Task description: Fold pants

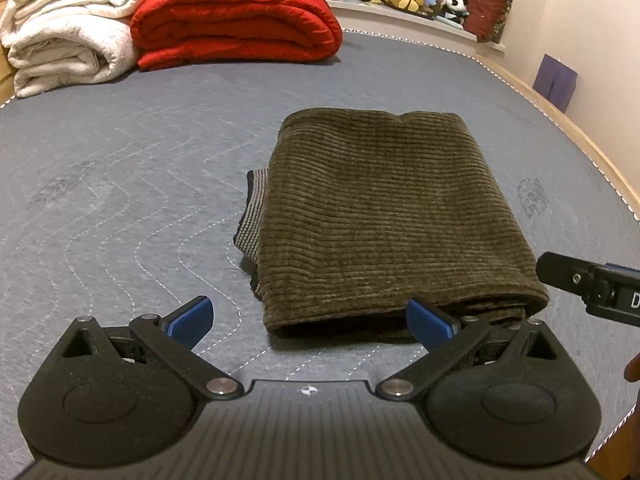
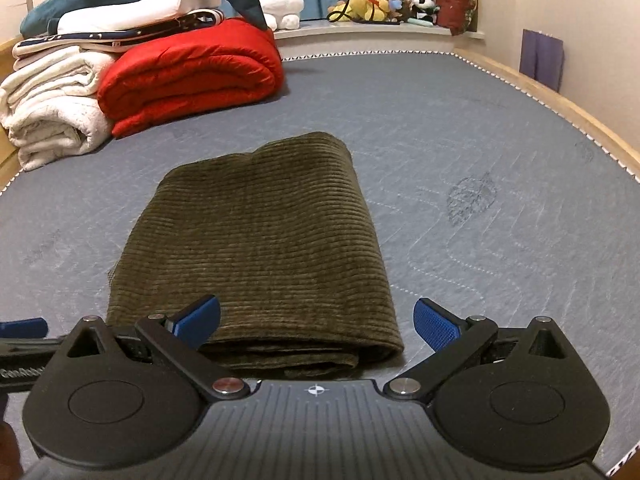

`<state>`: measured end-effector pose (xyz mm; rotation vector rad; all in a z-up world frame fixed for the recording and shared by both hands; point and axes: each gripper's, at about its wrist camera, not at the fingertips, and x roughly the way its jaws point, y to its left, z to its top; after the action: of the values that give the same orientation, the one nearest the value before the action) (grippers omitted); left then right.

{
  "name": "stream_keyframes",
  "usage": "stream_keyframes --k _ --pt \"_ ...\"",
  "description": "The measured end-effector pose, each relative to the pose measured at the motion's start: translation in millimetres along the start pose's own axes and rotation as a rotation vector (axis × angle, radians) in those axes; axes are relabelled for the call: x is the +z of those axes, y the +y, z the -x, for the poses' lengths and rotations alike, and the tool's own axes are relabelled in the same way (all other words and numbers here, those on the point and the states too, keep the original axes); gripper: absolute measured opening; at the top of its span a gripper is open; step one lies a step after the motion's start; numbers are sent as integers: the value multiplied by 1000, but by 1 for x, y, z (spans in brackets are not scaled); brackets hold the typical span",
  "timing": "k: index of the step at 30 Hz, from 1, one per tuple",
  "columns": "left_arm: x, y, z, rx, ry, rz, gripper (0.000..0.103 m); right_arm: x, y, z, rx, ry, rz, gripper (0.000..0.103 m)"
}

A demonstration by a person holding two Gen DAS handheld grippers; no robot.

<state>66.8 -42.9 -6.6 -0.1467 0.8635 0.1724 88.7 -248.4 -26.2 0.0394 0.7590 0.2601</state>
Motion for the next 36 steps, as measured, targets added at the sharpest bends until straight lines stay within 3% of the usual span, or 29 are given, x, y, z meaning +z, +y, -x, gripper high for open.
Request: stream_keyframes --k 36 --pt "-2 -3 11 -32 -34 -27 103 -8 13 3 -31 -17 31 102"
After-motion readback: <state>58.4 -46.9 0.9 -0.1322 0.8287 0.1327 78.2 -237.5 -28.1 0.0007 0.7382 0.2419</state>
